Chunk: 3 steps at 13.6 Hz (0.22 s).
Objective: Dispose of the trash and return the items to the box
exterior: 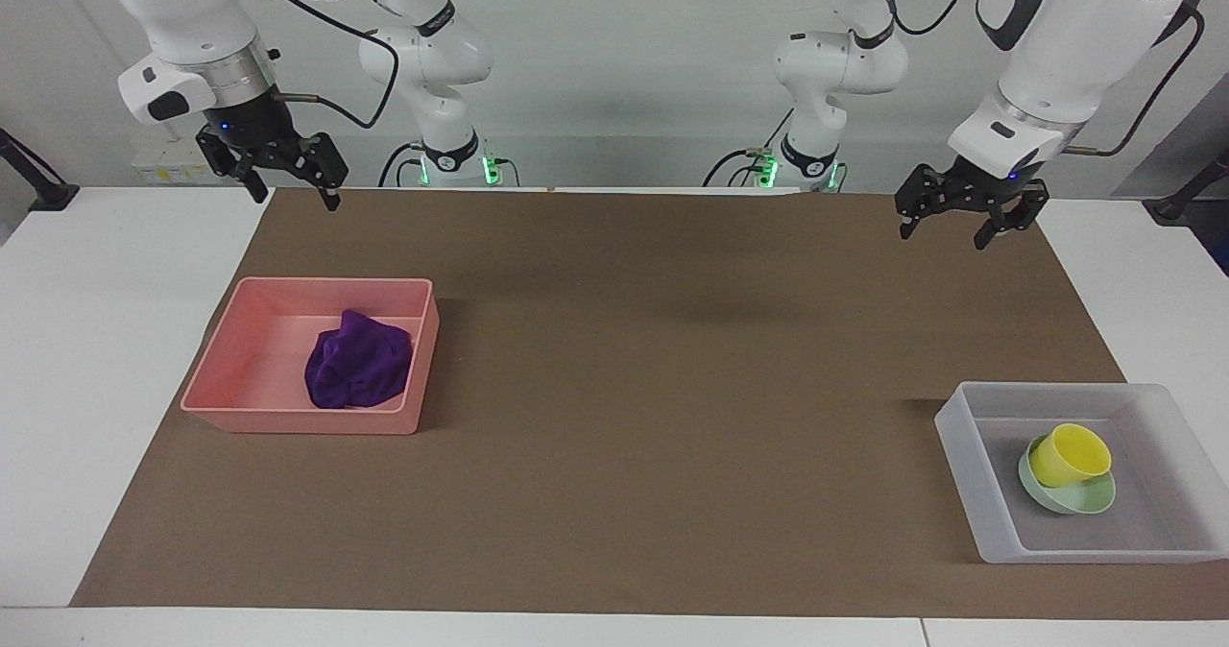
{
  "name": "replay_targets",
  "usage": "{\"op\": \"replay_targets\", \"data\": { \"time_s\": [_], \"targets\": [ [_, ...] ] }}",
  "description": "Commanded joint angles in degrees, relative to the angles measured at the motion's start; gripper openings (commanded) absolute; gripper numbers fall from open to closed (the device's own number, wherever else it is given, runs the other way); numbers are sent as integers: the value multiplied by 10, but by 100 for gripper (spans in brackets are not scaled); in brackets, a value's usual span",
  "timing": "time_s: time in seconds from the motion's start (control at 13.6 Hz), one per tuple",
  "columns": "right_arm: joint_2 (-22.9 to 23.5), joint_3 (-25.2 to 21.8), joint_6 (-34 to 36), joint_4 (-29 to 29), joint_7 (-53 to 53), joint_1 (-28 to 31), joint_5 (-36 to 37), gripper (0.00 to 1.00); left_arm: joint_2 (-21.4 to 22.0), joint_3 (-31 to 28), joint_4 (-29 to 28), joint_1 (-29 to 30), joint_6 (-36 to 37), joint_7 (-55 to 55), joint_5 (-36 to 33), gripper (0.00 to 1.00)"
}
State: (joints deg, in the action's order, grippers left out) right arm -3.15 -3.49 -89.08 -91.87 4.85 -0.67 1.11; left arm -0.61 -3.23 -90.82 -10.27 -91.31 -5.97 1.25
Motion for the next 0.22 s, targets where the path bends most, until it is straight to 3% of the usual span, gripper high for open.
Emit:
{"op": "replay_targets", "data": {
  "time_s": [0.0, 0.15],
  "targets": [
    [-12, 1, -4, -13, 5, 1, -8, 100, 16, -8, -21, -6, 4, 1, -7, 100],
    [-12, 2, -7, -14, 5, 1, -8, 100, 24, -8, -37, -6, 3, 2, -7, 100]
  ]
}}
